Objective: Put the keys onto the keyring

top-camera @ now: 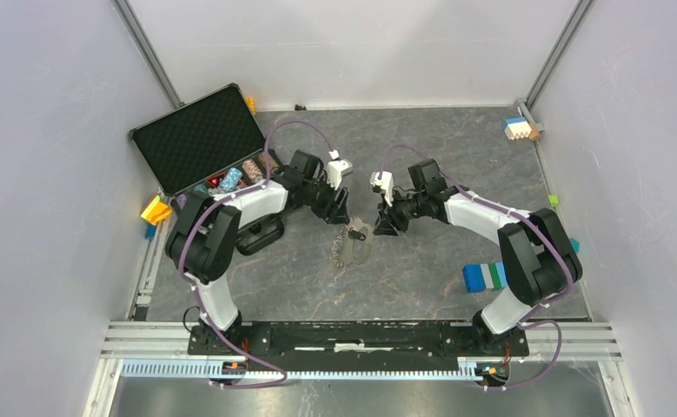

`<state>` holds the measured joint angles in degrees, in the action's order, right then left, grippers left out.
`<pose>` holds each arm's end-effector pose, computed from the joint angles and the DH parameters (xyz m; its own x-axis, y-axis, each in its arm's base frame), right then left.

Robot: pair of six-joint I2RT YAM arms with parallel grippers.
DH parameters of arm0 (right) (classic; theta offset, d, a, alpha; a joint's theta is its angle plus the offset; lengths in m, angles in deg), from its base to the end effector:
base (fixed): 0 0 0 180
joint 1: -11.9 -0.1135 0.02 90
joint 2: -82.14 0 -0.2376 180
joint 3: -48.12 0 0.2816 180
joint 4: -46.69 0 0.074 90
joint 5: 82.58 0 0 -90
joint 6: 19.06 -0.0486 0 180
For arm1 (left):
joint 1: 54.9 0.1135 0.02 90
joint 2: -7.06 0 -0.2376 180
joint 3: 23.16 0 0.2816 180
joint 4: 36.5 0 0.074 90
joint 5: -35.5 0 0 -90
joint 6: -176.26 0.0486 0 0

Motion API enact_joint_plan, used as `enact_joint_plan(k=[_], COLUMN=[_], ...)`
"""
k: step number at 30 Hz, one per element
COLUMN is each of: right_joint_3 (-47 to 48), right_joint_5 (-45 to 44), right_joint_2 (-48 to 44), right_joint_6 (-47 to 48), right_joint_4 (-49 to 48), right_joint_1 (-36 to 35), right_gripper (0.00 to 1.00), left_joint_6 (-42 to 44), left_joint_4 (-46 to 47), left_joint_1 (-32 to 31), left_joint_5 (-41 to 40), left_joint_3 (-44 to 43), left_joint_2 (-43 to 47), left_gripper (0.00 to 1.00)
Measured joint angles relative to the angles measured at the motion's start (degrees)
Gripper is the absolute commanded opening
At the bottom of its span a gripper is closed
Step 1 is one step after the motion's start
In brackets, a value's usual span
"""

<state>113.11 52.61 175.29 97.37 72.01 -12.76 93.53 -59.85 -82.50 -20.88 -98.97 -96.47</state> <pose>0.2998 0.1756 0.1308 -0.3524 -0.5069 -0.7867 -0.9320 0.2666 0.2457 0.3392 -0.2077 0.1245 -0.5960 0.4305 -0.6778 0.7758 0.5265 -0.3477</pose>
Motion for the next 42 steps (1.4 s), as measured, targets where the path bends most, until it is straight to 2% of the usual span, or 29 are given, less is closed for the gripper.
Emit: enact_joint_plan(k=[13, 26, 42], right_joint_3=[-1.05, -1.09, -1.53], right_joint_5=[1.81, 2.84, 3.89], right_joint_2=[0.02, 0.02, 0.02], right_joint_6=[-0.04, -0.07, -0.2], right_joint_4=[-0.04, -0.04, -0.04], right_joint_1=[1.44, 1.97, 2.27], right_gripper=[0.35, 0.35, 0.36], left_joint_6=[0.09, 0.13, 1.49], left_joint_4=[-3.5, -4.17, -5.49], left_joint_1=[-1.79, -2.25, -2.89], left_joint_5=[-4.24, -5.05, -6.6], left_joint_3=[-1.53, -3.52, -3.61], left_joint_2=[-2.84, -4.72, -4.72], left_gripper=[0.51, 0.52, 0.47])
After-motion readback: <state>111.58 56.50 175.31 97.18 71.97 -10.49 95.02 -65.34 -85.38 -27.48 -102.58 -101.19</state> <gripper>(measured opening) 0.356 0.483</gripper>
